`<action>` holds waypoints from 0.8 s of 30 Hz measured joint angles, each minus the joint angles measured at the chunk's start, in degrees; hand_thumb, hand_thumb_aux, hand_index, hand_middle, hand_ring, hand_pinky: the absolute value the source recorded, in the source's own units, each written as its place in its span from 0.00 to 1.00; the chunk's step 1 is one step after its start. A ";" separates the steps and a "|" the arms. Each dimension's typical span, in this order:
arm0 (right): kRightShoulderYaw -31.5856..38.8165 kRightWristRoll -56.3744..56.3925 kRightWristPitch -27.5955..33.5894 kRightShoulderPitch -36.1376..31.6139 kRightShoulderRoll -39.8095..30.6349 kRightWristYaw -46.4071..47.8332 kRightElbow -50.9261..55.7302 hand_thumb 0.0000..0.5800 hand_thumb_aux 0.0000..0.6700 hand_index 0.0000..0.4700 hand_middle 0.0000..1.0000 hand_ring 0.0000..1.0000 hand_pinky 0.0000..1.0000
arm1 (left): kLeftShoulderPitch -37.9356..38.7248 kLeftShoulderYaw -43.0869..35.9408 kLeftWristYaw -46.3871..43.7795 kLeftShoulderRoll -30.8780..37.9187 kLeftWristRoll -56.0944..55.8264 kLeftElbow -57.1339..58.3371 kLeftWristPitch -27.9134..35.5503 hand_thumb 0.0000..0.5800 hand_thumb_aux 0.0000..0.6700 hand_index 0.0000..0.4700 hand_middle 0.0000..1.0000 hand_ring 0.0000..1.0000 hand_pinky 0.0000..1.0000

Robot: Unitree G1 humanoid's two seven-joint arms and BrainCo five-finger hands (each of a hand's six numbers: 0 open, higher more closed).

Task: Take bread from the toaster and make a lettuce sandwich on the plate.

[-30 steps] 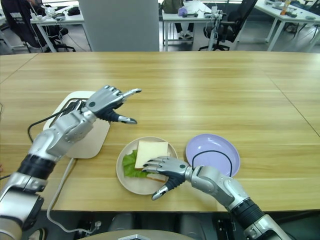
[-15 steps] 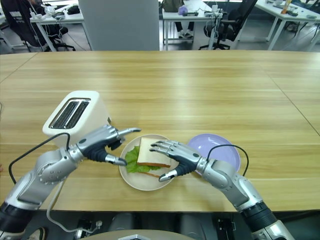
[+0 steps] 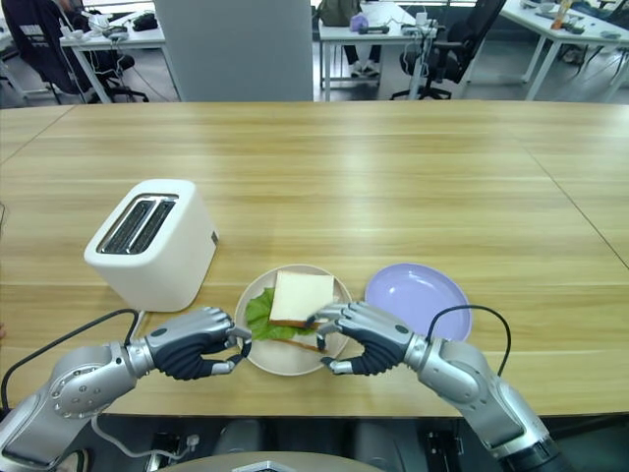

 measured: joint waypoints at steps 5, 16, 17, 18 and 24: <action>1.62 0.47 0.22 3.38 -0.95 3.10 -1.56 1.00 1.00 0.98 1.00 1.00 1.00 | 3.40 -1.29 -3.03 0.27 0.06 -0.25 1.42 1.00 1.00 0.98 1.00 1.00 1.00; 6.60 -3.29 2.54 4.29 0.80 6.04 0.49 1.00 1.00 0.98 1.00 1.00 1.00 | 1.46 -9.57 -3.20 -3.21 14.94 4.89 4.47 1.00 1.00 0.98 1.00 1.00 1.00; 6.91 -3.69 2.68 3.85 1.23 6.05 1.12 1.00 1.00 0.98 1.00 1.00 1.00 | 1.02 -9.83 -3.16 -3.29 15.85 5.60 4.88 1.00 1.00 0.98 1.00 1.00 1.00; 7.10 -4.40 2.81 3.41 1.50 6.03 1.69 1.00 1.00 0.98 1.00 1.00 1.00 | 0.74 -10.16 -3.24 -3.41 16.70 6.19 5.16 1.00 1.00 0.98 1.00 1.00 1.00; 8.67 -7.45 3.38 1.01 3.08 5.76 5.63 1.00 1.00 0.98 1.00 1.00 1.00 | -1.87 -13.62 -3.56 -5.11 21.45 9.17 6.62 1.00 1.00 0.98 1.00 1.00 1.00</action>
